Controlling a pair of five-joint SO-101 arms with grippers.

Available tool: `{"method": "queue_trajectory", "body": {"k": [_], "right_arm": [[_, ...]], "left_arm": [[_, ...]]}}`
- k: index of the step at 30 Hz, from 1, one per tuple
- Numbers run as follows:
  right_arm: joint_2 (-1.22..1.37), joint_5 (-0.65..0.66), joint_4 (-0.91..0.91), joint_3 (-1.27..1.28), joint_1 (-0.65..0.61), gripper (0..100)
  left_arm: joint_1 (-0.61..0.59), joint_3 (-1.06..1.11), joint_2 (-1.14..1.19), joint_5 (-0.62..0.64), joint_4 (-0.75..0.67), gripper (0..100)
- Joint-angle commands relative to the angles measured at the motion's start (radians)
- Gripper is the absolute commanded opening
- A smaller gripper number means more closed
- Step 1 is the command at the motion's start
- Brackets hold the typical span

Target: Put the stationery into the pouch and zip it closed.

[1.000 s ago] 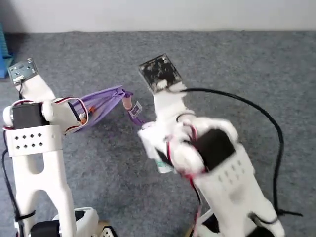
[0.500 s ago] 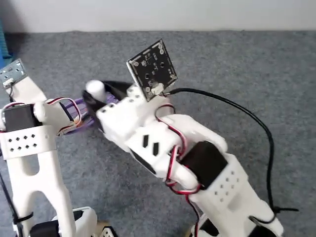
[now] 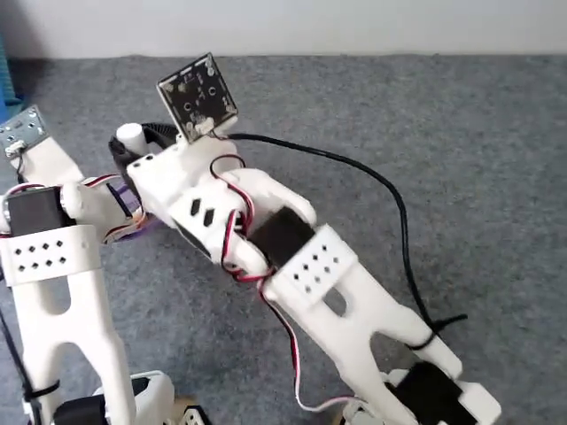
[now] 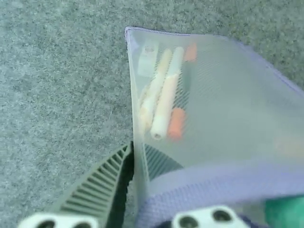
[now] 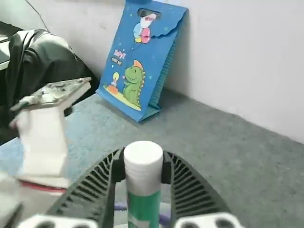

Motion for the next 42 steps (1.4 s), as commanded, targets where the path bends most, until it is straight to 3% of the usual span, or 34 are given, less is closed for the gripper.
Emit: {"method": "queue_trajectory", "body": {"k": [1,5,8,15,27,36,42], "right_arm": [[0.024,-0.006,-0.038,-0.017,0.036,0.9],[0.018,0.012,-0.03,0.028,0.038,0.9],[-0.044,0.12,0.061,0.098,0.022,1.8],[-0.22,0.132,0.14,0.198,0.021,21.8],[-0.478,0.138,0.145,0.344,0.036,1.8],[-0.518,0.13,0.438,0.471,0.179,1.6],[-0.515,0.127,0.43,0.427,0.041,1.2]], "left_arm": [[-0.011,0.002,-0.006,0.017,0.028,1],[-0.011,0.002,-0.006,0.017,0.028,1],[-0.011,0.002,-0.006,0.017,0.028,1],[-0.006,0.002,-0.005,0.017,0.026,1],[-0.006,0.002,-0.006,0.017,0.026,1],[-0.005,0.002,-0.002,0.017,0.026,1],[-0.003,0.002,0.0,0.017,0.025,1]]}}
